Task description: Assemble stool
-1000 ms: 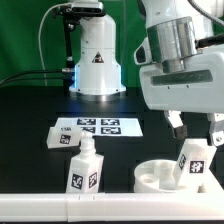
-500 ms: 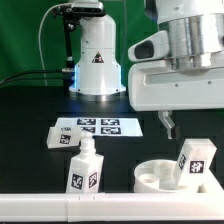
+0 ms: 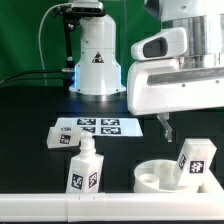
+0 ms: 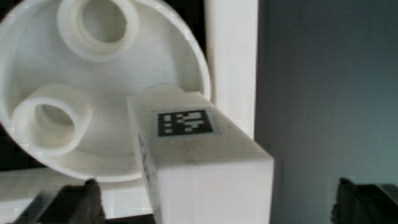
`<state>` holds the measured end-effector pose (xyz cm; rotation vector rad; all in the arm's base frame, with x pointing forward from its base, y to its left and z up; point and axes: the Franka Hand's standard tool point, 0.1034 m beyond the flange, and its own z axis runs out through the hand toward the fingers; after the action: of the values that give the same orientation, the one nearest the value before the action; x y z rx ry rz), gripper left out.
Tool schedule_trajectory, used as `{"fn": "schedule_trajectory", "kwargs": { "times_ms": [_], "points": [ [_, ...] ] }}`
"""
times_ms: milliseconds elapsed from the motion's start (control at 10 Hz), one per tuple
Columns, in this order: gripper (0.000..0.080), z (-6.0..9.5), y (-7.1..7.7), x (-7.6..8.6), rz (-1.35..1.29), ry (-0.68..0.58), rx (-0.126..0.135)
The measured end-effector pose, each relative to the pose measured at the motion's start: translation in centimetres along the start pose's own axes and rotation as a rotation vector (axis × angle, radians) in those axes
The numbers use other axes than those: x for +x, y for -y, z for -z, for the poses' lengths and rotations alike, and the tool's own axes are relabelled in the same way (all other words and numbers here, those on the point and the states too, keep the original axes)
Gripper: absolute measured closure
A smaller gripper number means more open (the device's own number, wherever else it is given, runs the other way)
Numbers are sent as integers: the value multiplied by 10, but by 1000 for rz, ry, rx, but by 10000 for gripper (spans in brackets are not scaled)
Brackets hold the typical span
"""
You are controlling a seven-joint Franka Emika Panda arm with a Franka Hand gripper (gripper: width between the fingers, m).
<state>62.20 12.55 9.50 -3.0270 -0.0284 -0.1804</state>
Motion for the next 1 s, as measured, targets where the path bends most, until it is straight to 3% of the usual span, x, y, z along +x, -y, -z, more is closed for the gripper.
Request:
{"fn": "schedule_trajectory", "kwargs": {
  "times_ms": [200,600,1000],
  "points": [
    [151,0,3,3,409,73,-54],
    [151,0,-6,5,648,81,-63],
    [151,-23,2,-4,1209,165,-126]
  ]
}}
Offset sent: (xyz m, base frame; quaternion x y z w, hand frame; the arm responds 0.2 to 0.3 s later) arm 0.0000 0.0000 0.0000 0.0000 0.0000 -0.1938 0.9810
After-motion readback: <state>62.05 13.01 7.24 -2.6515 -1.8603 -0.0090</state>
